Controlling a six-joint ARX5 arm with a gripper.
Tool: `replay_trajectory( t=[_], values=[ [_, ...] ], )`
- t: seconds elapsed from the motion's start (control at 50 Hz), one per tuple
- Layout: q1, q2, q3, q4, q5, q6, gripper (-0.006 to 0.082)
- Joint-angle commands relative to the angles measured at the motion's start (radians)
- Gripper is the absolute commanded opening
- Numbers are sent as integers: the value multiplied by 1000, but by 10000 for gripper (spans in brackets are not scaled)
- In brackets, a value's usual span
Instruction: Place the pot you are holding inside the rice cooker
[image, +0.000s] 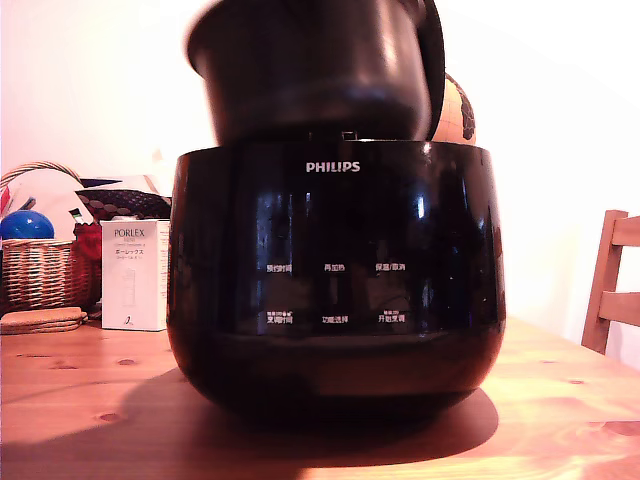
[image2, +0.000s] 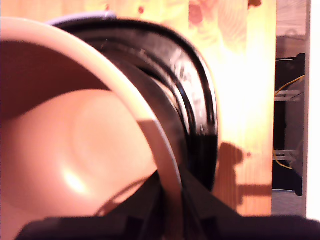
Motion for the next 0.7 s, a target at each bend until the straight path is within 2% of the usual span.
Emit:
replay_trajectory(
  t=[0.0,0.68],
  values=[
    [-3,8,33,22,2,10,-22],
    [21,63,33,20,71,35,-23]
  ],
)
